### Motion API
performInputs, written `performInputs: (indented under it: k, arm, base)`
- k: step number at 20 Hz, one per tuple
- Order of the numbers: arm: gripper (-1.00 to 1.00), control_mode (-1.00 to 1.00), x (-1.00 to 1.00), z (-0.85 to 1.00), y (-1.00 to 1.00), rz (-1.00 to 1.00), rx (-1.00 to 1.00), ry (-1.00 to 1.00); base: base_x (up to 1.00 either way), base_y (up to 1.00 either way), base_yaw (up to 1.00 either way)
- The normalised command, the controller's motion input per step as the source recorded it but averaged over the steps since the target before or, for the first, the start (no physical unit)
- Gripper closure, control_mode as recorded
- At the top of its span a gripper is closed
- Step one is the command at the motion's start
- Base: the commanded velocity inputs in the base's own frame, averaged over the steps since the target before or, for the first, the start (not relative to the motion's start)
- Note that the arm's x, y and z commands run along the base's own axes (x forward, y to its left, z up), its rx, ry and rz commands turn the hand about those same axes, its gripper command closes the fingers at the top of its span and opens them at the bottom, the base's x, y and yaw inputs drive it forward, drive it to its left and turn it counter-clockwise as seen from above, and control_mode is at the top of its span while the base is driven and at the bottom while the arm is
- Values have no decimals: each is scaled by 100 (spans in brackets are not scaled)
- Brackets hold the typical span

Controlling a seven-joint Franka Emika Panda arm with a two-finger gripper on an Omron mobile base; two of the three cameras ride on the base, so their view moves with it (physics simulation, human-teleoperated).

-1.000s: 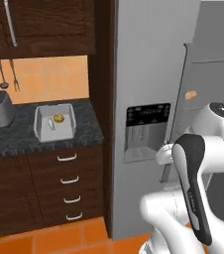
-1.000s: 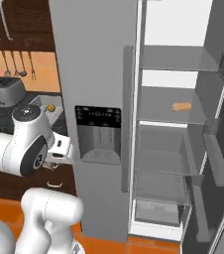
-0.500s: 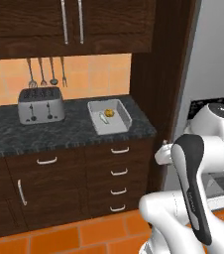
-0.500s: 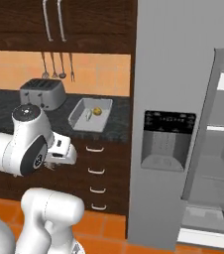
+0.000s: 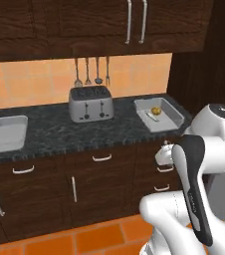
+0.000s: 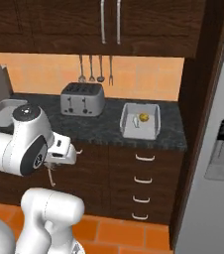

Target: Place one squash and one fish in each tupperware on the nearby counter, to pack two identical lunches.

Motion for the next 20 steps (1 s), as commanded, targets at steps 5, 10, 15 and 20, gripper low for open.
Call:
performInputs:
  k: [5, 10, 15, 20]
  arm:
    - [100, 100, 0, 0, 0, 0, 0, 0]
    - [100, 100, 0, 0, 0, 0, 0, 0]
    - [100, 100, 0, 0, 0, 0, 0, 0]
    - [100, 100, 0, 0, 0, 0, 0, 0]
  base:
    - [45, 100, -4]
    - [76, 100, -3]
    - [58, 100, -4]
    - [35, 97, -5]
